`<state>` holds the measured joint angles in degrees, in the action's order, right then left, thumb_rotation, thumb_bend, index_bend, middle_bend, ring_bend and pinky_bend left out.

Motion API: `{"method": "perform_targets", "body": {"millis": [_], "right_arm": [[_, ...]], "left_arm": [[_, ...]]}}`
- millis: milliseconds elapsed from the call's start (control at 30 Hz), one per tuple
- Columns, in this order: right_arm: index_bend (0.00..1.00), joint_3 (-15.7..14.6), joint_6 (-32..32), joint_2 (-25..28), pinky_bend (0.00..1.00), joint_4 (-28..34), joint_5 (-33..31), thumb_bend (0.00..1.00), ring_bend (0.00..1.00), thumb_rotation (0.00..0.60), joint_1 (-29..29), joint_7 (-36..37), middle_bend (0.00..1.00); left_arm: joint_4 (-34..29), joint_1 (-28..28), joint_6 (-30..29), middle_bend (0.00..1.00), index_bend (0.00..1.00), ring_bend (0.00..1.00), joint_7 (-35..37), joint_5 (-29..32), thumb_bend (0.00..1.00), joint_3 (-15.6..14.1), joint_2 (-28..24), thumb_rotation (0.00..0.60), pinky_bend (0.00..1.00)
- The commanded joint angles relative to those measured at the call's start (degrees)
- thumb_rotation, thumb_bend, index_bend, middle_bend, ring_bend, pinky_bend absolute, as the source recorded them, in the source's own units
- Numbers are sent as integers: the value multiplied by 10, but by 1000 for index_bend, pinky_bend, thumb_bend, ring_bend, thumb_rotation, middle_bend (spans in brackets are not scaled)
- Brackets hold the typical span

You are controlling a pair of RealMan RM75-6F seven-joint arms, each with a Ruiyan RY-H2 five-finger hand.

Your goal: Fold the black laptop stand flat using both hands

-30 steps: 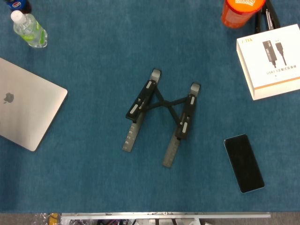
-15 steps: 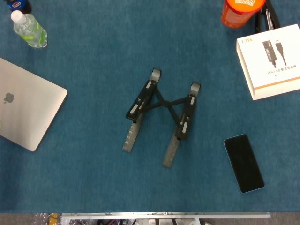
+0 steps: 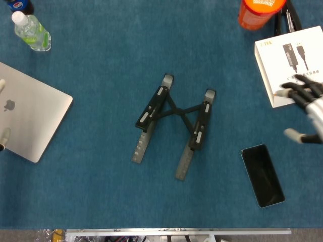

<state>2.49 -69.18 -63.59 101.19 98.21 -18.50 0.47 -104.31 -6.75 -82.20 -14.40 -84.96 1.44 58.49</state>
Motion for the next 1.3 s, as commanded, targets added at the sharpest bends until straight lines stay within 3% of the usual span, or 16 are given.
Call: {"method": "perform_targets", "body": {"millis": [33, 267, 533, 767, 967, 1067, 1133, 1300], "right_arm": [[177, 4, 31, -27, 235, 12, 10, 7, 72, 600, -30, -9, 189], [7, 13, 91, -99, 163, 19, 0, 0, 1, 600, -80, -74, 83], [0, 31, 104, -202, 141, -7, -44, 0, 0, 600, -103, -166, 49], [0, 40, 89, -262, 140, -52, -52, 0, 0, 600, -117, -208, 49], [0, 50, 94, -286, 140, -93, -69, 24, 0, 600, -134, -205, 50], [0, 51, 90, -290, 138, -106, -65, 112, 0, 600, -142, -218, 50], [0, 55, 89, -288, 140, -105, -69, 157, 0, 600, -145, -233, 50], [0, 69, 84, -279, 141, -88, -79, 162, 0, 600, -155, -243, 50]], "left_arm": [[-2, -1, 1, 49, 49, 0, 1, 1, 329, 1, -4, 600, 3], [-2, -2, 0, 49, 49, 0, 9, 1, 329, 3, -13, 600, 3], [4, -6, 6, 49, 49, 0, 22, 1, 329, 4, -18, 600, 3], [15, -9, 10, 50, 49, 0, 38, 0, 329, 5, -16, 600, 3], [34, -19, 28, 55, 52, 0, 58, -7, 329, 1, -7, 600, 3], [39, -25, 36, 56, 55, 0, 61, -7, 329, 1, -6, 600, 4], [40, -28, 41, 56, 55, 0, 61, -9, 329, 0, -7, 600, 3], [41, -38, 53, 58, 55, 0, 63, -18, 329, -1, -10, 600, 3]]}}
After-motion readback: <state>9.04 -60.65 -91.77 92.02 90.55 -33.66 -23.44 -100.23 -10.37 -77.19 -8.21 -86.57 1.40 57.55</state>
